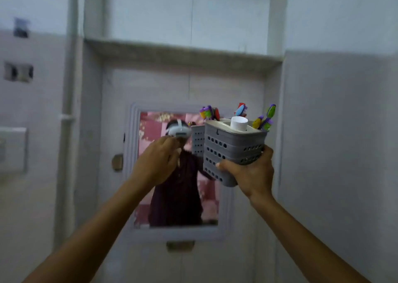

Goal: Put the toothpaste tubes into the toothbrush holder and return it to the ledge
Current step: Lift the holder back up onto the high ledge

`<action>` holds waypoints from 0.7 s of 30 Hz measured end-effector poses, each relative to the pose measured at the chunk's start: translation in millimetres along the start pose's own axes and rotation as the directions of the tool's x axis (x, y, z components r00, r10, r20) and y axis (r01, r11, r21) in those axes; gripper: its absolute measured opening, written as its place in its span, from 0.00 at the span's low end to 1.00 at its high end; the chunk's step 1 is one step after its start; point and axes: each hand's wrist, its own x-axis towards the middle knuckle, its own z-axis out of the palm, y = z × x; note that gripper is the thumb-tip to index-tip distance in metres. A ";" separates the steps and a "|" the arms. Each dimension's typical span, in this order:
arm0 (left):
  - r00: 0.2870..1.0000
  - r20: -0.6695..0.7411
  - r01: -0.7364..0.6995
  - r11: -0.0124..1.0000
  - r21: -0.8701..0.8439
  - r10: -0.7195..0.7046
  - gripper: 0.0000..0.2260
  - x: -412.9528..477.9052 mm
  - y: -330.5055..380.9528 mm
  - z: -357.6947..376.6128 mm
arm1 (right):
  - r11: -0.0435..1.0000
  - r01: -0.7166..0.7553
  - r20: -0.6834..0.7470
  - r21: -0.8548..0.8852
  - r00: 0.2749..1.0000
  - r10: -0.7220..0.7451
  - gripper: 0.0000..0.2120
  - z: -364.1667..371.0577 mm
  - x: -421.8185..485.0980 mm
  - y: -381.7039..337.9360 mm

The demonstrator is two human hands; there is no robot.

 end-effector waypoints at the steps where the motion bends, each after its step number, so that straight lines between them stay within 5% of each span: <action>1: 0.999 -0.034 -0.031 0.999 0.018 0.032 0.15 20.2 5.7 -10.3 | 1.000 0.030 0.008 0.006 1.000 -0.030 0.46 -2.3 17.2 -16.9; 11: 0.900 -0.335 -0.125 0.901 0.416 0.279 0.19 195.1 45.2 -73.9 | 0.982 0.173 -0.060 0.079 0.984 -0.169 0.40 -25.7 152.5 -164.8; 16: 0.983 -0.170 0.017 0.898 0.440 0.064 0.25 243.5 28.1 -55.6 | 0.987 0.160 -0.085 0.032 0.984 -0.157 0.43 -14.7 210.1 -199.6; 21: 0.958 -0.271 0.027 0.908 0.418 0.096 0.29 248.6 12.5 -31.8 | 0.986 0.147 -0.165 -0.080 0.974 -0.158 0.48 8.5 257.9 -203.8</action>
